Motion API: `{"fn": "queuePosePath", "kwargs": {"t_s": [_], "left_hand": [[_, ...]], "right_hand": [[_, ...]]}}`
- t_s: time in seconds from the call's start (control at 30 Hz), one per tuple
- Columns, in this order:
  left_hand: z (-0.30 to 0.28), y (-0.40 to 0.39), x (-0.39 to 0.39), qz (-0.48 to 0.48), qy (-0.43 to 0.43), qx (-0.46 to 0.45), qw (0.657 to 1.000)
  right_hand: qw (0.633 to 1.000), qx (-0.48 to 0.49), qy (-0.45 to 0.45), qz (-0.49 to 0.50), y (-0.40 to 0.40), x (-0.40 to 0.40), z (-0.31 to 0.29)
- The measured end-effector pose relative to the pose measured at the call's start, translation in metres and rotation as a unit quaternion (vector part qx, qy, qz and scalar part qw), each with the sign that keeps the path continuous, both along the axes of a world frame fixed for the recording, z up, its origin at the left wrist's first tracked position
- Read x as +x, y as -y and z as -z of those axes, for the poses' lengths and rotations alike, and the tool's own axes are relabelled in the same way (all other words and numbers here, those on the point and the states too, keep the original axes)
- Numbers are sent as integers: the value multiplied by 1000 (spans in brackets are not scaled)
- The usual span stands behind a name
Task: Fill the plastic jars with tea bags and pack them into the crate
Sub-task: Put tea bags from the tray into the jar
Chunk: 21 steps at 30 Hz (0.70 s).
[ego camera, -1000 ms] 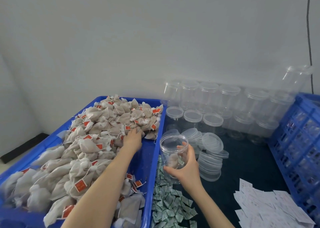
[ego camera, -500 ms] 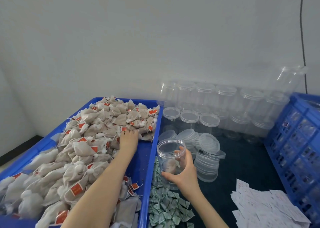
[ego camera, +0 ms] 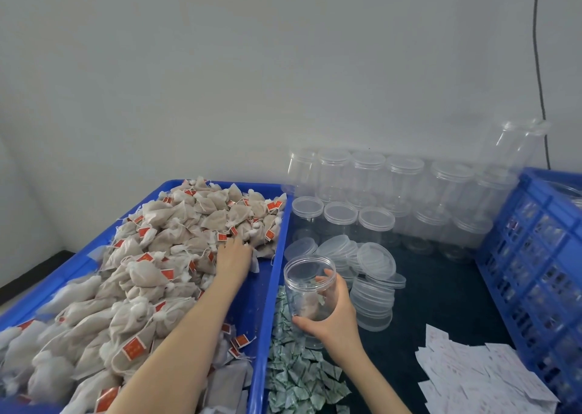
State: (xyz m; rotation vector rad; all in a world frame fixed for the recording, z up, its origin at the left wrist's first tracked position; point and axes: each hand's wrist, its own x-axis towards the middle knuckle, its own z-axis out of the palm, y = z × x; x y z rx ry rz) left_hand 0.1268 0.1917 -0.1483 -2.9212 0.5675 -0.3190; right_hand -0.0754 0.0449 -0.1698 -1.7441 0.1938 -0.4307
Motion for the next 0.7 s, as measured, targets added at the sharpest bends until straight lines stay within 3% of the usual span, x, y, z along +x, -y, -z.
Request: {"fn": "queuePosePath", "kwargs": {"t_s": [0.1,0.27,0.47,0.63,0.7], "left_hand": [[-15,2,-3,-11,-19,-59,998],[-38,2,-14,18,-12,-250,968],[-86,5,-35,95,-25,-446,889],[-119,4,-52,194,-169,-552,793],[-126,5,-58,217,-212,-558,772]], "right_hand": [[1000,2,-1,1,-1,1,0],[1000,8,-2,-3,-4,3,0],[1000,18,-3,-12,-8,3,-4],[1000,14,-12,-12,-8,2,-5],[1000,17,-11,-10,-7,2,-6]]}}
